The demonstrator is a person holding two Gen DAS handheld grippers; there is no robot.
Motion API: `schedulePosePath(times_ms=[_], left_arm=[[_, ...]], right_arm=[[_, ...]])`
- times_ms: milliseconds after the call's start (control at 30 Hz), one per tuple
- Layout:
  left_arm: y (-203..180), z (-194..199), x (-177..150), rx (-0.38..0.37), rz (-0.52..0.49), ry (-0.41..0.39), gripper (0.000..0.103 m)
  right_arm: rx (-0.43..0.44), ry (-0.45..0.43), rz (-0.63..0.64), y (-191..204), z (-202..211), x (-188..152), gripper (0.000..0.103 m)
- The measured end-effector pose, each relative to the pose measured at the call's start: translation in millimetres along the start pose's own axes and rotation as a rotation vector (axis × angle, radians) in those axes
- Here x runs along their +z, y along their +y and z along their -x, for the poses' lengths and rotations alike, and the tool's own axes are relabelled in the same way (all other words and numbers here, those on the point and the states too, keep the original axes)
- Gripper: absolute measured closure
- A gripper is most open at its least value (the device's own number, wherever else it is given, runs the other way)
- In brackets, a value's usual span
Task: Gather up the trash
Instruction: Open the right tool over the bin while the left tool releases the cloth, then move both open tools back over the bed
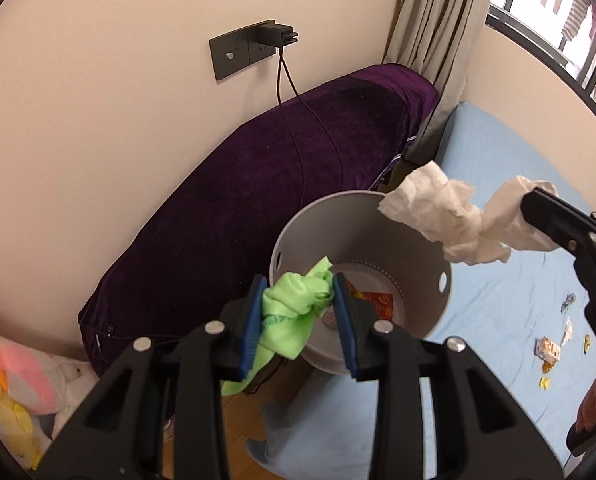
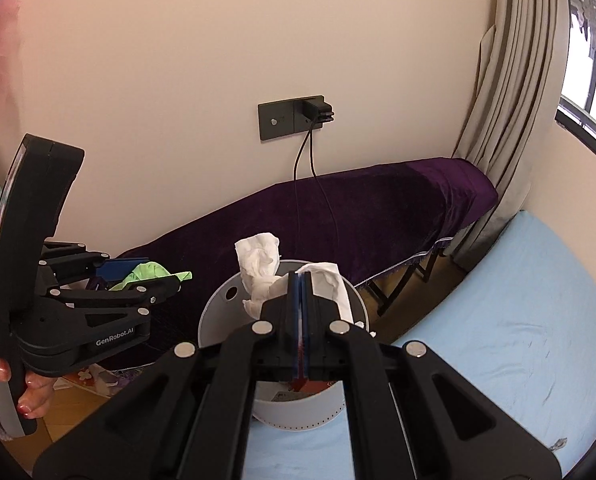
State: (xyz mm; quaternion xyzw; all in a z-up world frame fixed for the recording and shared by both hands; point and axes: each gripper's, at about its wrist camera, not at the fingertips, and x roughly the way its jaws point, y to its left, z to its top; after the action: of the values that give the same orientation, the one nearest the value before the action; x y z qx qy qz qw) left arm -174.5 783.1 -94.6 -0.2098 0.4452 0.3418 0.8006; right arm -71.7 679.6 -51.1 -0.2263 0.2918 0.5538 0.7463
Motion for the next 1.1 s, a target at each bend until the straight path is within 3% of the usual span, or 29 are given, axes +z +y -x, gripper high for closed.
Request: schedulePosePath(times_ms=[133, 200, 267, 333, 600, 867, 1100], left_arm=[[-1, -13, 9, -0.012, 0.004, 0.009, 0.066], [-2, -20, 11, -0.025, 0.006, 0.017, 0.061], [-6, -27, 12, -0.030, 0.010, 0.024, 0.048], [-7, -38, 14, -0.020, 0.016, 0.034, 0.041], [-19, -40, 5, -0.007, -0.010, 0.046, 0.041], [-39, -17, 1, -0.017, -0.042, 0.009, 0.041], [-82, 18, -14, -0.065, -0.120, -0.035, 0.040]], right_arm=[[0.015, 0.032, 0.006, -2, -18, 7, 0.102], [0.020, 0.054, 0.004, -3, -28, 9, 0.093], [0.021, 0.075, -0.002, -5, -38, 8, 0.059], [0.013, 0.084, -0.007, -8, -48, 7, 0.058], [0.002, 0.097, -0.018, -21, -50, -3, 0.058], [-0.052, 0.077, -0.059, -37, -19, -18, 0.058], [-0.133, 0.060, -0.141, -65, 27, -49, 0.058]])
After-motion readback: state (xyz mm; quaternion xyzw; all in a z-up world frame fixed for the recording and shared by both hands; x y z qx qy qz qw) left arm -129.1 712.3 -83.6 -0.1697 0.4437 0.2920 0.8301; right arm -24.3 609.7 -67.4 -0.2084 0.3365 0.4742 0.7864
